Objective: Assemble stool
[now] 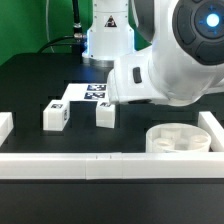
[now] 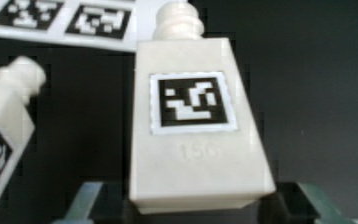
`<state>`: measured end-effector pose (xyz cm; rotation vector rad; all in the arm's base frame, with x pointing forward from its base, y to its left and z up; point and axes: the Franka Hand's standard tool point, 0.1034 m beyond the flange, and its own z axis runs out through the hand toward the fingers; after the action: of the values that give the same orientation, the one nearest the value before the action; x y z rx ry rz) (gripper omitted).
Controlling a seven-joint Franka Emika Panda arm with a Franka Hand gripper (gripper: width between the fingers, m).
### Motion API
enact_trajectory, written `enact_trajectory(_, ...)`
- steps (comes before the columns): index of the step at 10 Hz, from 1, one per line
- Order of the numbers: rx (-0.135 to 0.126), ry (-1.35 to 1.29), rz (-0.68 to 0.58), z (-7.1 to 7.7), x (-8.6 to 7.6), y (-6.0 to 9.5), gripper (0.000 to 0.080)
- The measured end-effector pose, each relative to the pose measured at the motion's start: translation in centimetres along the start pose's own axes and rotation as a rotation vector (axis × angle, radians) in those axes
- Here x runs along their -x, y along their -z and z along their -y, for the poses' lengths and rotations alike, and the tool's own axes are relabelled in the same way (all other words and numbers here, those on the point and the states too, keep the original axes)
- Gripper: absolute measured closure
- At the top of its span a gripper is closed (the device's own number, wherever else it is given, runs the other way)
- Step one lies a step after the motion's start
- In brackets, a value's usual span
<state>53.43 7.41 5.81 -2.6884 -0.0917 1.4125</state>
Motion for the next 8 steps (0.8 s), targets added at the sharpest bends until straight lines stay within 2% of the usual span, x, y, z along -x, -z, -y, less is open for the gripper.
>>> enact_trajectory(1, -0.001, 0.001, -0.052, 0.0, -0.9, 0.5, 0.0469)
enact_trajectory(2, 0.001, 0.004, -0.176, 0.1, -1.9, 1.7, 0.0469)
enact_trajectory(3, -0.003, 0.009, -0.180, -0.2, -0.7, 1.5, 0.0469)
enact_trajectory(4, -0.001, 0.012, -0.243, 0.0, -1.0, 2.7, 0.0469)
enact_trajectory(5, 0.005, 0.015, -0.327, 0.4, -0.2, 4.4, 0.0469)
enact_trajectory(7, 0.016, 0.015, -0.442, 0.8, 1.9, 6.1, 0.0469)
enact_trajectory(8, 0.019, 0.014, -0.545, 0.7, 1.0, 6.5, 0.0469)
